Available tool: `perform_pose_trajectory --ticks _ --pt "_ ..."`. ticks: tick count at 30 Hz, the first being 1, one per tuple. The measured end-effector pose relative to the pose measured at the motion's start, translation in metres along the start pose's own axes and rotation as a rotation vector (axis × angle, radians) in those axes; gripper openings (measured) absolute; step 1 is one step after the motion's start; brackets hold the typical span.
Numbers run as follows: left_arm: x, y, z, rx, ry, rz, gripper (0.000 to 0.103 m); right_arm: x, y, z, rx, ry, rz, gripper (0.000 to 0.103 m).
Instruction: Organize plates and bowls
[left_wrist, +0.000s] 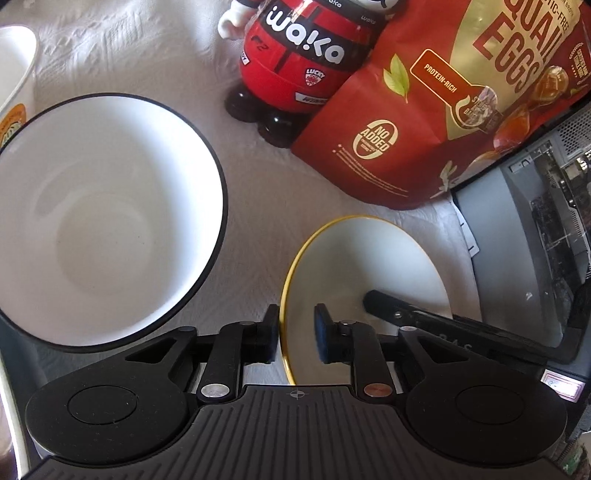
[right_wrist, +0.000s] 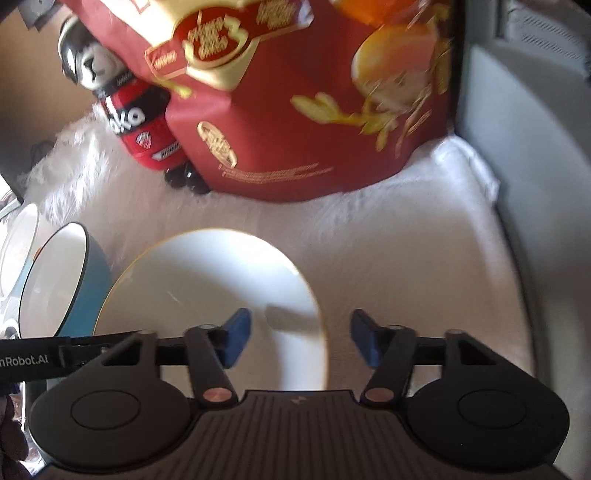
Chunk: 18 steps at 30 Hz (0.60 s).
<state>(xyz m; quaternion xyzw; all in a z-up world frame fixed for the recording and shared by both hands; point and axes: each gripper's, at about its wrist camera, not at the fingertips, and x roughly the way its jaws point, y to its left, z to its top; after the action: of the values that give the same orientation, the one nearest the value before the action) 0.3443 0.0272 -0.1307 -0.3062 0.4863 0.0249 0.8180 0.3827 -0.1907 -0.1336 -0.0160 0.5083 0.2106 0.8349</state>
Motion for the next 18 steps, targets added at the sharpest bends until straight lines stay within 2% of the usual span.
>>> perform_pose_trajectory --ticks 1,4,10,13,18 --pt "0.000 0.001 0.000 -0.006 0.004 0.001 0.020 0.003 0.002 0.000 -0.002 0.008 0.013 0.048" --pt "0.000 0.002 0.001 -0.009 0.018 0.000 0.020 0.006 0.008 0.000 -0.019 0.019 0.020 0.048" --pt "-0.018 -0.003 -0.015 0.062 0.032 0.075 0.023 -0.006 0.012 -0.005 -0.019 0.031 0.064 0.048" --pt "-0.033 0.002 -0.026 0.084 0.035 0.081 0.024 -0.011 0.018 -0.013 -0.022 0.049 0.092 0.049" --pt "-0.059 0.025 -0.045 0.065 0.048 0.082 0.024 -0.014 0.033 -0.038 -0.026 0.099 0.145 0.049"
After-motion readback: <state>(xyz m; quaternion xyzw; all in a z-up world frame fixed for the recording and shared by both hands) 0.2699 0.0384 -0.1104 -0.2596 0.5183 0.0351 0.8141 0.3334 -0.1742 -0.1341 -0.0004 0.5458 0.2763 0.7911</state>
